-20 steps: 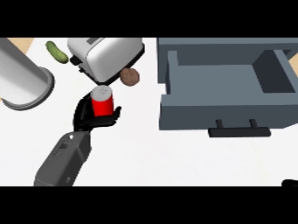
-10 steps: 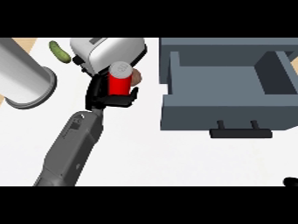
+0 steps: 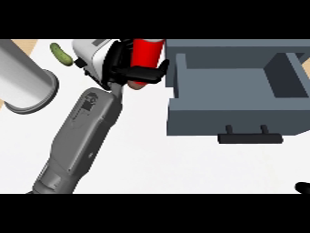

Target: Pick up the can, place it into the drawer and close the drawer

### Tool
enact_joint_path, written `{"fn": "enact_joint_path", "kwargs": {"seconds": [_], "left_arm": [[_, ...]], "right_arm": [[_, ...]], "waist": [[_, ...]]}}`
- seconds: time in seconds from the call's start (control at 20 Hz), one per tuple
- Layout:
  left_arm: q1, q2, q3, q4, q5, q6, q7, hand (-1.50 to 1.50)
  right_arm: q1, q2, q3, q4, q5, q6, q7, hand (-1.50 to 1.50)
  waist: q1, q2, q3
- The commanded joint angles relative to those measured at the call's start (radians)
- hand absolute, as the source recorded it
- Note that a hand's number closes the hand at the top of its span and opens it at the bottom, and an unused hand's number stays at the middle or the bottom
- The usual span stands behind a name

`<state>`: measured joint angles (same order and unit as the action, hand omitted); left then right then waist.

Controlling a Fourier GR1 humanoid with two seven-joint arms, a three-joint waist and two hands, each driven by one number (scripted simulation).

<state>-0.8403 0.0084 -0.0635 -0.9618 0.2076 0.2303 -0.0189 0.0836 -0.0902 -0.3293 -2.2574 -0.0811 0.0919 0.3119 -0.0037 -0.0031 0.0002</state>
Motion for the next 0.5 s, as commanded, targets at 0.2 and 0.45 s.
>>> {"fn": "enact_joint_path", "kwargs": {"seconds": [0.2, 0.45], "left_arm": [[-0.190, -0.008, -0.053, -0.041, -0.037, 0.125, 0.189, 1.50], [-0.375, -0.006, -0.021, 0.118, -0.032, 0.110, 0.212, 1.50]], "right_arm": [[0.011, 0.008, 0.007, -0.038, 0.002, -0.003, 0.014, -1.50], [-0.047, -0.005, 0.010, -0.009, -0.002, -0.017, 0.034, -1.50]], "waist": [[-0.009, 0.002, 0.000], [-0.016, 0.007, 0.000]]}}
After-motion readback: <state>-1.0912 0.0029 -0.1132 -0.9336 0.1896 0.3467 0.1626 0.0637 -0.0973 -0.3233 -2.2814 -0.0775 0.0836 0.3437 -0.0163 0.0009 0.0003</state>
